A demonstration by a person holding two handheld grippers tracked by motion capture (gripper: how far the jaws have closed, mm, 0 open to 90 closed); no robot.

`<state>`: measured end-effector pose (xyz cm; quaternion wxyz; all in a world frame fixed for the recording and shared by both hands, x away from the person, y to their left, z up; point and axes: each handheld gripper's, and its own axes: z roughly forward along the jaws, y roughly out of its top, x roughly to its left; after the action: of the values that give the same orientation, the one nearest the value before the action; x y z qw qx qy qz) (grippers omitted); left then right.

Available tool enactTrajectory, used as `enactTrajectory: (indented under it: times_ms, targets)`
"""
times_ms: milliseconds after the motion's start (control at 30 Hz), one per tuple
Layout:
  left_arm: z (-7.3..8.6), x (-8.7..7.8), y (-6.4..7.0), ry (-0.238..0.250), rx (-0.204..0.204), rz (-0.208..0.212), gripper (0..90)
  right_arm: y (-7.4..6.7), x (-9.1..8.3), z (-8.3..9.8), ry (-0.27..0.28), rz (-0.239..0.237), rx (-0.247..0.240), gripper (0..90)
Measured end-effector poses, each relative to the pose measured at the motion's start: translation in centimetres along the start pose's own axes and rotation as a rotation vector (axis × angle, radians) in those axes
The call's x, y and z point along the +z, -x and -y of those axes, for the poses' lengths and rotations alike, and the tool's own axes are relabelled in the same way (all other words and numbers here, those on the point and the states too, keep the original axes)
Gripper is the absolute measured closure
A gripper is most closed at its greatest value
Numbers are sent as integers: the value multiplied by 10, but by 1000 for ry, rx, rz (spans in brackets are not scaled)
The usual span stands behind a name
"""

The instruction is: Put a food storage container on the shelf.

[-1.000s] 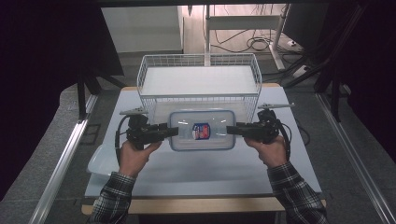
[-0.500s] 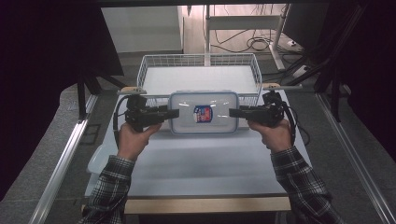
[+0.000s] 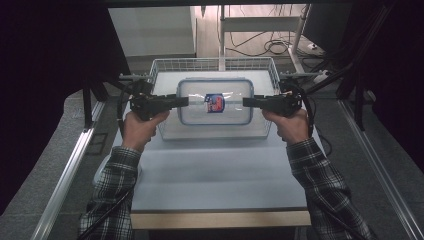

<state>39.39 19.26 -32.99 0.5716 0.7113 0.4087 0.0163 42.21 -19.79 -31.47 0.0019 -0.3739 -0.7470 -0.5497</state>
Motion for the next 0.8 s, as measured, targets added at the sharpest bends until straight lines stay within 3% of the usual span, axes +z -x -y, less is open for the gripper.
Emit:
enactTrajectory:
  times_ms: [333, 800]
  targets:
    - [-22, 5, -11, 6, 3, -1, 489, 10, 7, -24, 8, 1, 7, 520]
    - [-41, 17, -25, 9, -8, -7, 488, 24, 14, -44, 14, 24, 30, 514]
